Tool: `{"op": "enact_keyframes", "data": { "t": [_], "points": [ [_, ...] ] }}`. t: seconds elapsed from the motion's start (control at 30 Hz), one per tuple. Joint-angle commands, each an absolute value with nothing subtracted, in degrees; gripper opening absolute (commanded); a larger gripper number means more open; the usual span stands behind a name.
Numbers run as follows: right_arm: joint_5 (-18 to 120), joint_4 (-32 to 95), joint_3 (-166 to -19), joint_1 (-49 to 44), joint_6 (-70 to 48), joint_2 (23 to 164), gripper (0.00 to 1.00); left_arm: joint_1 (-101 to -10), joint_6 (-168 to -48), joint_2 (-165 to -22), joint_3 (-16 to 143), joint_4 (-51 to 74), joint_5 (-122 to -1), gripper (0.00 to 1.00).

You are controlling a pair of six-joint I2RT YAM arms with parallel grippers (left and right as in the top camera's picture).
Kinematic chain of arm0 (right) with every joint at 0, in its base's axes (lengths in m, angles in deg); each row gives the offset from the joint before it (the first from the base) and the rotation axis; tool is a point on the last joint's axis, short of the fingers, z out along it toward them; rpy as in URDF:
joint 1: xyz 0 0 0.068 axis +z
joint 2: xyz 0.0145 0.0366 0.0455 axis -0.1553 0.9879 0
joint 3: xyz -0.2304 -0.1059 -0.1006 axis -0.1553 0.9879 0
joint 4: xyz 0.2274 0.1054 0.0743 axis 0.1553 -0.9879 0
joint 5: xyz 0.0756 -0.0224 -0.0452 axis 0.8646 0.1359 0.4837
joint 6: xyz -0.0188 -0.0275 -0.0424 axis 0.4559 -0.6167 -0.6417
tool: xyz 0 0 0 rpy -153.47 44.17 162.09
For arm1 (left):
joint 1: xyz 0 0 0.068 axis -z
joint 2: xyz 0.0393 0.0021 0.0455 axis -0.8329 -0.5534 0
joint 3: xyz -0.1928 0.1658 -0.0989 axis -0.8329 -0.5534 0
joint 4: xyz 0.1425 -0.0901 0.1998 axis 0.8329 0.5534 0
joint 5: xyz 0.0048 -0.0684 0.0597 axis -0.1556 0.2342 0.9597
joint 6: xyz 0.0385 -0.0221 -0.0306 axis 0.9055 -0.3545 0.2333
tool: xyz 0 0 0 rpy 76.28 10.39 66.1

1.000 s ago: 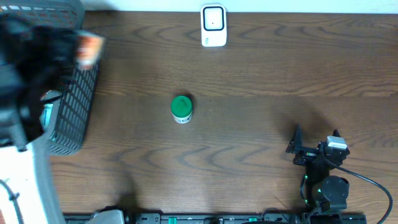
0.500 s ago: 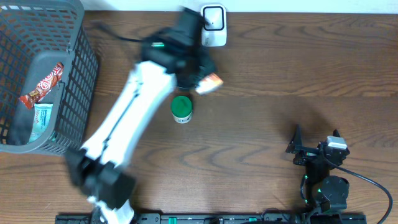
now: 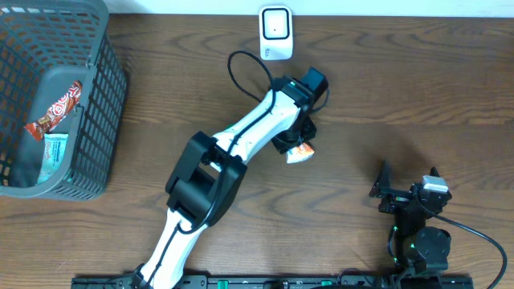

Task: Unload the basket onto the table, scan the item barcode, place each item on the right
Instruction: 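Carry the orange box to the scanner and hold its barcode there, then drop the orange box on the table right of the bottle, then reach into the basket and grasp the mint-green ZAPPY wipes pack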

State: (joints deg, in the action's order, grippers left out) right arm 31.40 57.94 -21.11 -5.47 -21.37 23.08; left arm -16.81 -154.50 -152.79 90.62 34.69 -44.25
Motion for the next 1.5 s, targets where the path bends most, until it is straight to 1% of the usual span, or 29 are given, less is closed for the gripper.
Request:
{"op": "enact_keyframes", "data": {
  "t": [0.0, 0.03, 0.1, 0.13, 0.2, 0.23, 0.27, 0.37, 0.47, 0.7, 0.8, 0.83, 0.87, 0.97, 1.0, 1.07, 1.13, 1.2, 1.23, 1.27, 1.33, 1.4, 1.47],
  "points": [
    [30.9, 58.0, -20.9, -5.2, -22.2, 22.8, 0.99, -17.0, -173.5, -152.5, 90.3, 35.0, -42.8, 0.44],
    [30.9, 58.0, -20.9, -5.2, -22.2, 22.8, 0.99, -17.0, -180.5, -152.5, 90.3, 35.0, -42.8, 0.41],
    [30.9, 58.0, -20.9, -5.2, -22.2, 22.8, 0.99, -17.0, -192.5, -152.5, 90.3, 34.9, -42.9, 0.42],
    [30.9, 58.0, -20.9, -5.2, -22.2, 22.8, 0.99, -16.9, -197.6, -152.5, 90.3, 34.4, -43.0, 0.52],
    [30.9, 58.0, -20.9, -5.2, -22.2, 22.8, 0.99, -16.8, -203.5, -152.5, 90.3, 31.7, -44.0, 0.82],
    [30.9, 58.0, -20.9, -5.2, -22.2, 22.8, 0.99, -16.8, -204.0, -152.5, 90.3, 29.2, -45.5, 0.9],
    [30.9, 58.0, -20.9, -5.2, -22.2, 22.8, 0.99, -16.8, -203.9, -152.5, 90.3, 26.7, -46.8, 0.93],
    [30.9, 58.0, -20.9, -5.2, -22.2, 22.8, 0.99, -16.7, -203.7, -152.4, 90.3, 22.5, -50.1, 0.93],
    [30.9, 58.0, -20.9, -5.2, -22.2, 22.8, 0.99, -16.3, -199.8, -151.9, 90.4, 21.1, -50.8, 0.94],
    [30.9, 58.0, -20.9, -5.2, -22.2, 22.8, 0.99, -16.5, -188.0, -149.2, 90.4, 21.9, -41.5, 0.94],
    [30.9, 58.0, -20.9, -5.2, -22.2, 22.8, 0.99, -16.8, -179.9, -148.6, 90.4, 21.5, -40.5, 0.94],
    [30.9, 58.0, -20.9, -5.2, -22.2, 22.8, 0.99, -16.8, -177.6, -148.6, 90.4, 21.5, -40.5, 0.92],
    [30.9, 58.0, -20.9, -5.2, -22.2, 22.8, 0.99, -16.9, -175.3, -148.5, 90.4, 21.5, -40.5, 0.88],
    [30.9, 58.0, -20.9, -5.2, -22.2, 22.8, 0.99, -17.1, -167.5, -148.3, 90.8, 21.0, -40.5, 0.87],
    [30.9, 58.0, -20.9, -5.2, -22.2, 22.8, 0.99, -17.3, -164.0, -148.1, 91.1, 20.5, -40.5, 0.84],
    [30.9, 58.0, -20.9, -5.2, -22.2, 22.8, 0.99, -17.7, -154.4, -147.0, 92.7, 19.4, -40.5, 0.83],
    [30.9, 58.0, -20.9, -5.2, -22.2, 22.8, 0.99, -18.5, -140.6, -144.6, 94.8, 17.6, -40.0, 0.83],
    [30.9, 58.0, -20.9, -5.2, -22.2, 22.8, 0.99, -19.4, -130.6, -141.0, 96.7, 18.2, -36.4, 0.85],
    [30.9, 58.0, -20.9, -5.2, -22.2, 22.8, 0.99, -20.0, -127.2, -138.9, 97.7, 19.5, -33.1, 0.88],
    [30.9, 58.0, -20.9, -5.2, -22.2, 22.8, 0.99, -20.8, -124.7, -136.0, 98.5, 21.0, -28.1, 0.89],
    [30.9, 58.0, -20.9, -5.2, -22.2, 22.8, 0.99, -22.6, -121.6, -130.5, 98.9, 22.4, -18.9, 0.93],
    [30.9, 58.0, -20.9, -5.2, -22.2, 22.8, 0.99, -25.8, -118.5, -124.5, 98.9, 22.7, -12.1, 0.94],
    [30.9, 58.0, -20.9, -5.2, -22.2, 22.8, 0.99, -30.3, -116.6, -119.4, 98.9, 22.7, -10.0, 0.94]
  ]
}}
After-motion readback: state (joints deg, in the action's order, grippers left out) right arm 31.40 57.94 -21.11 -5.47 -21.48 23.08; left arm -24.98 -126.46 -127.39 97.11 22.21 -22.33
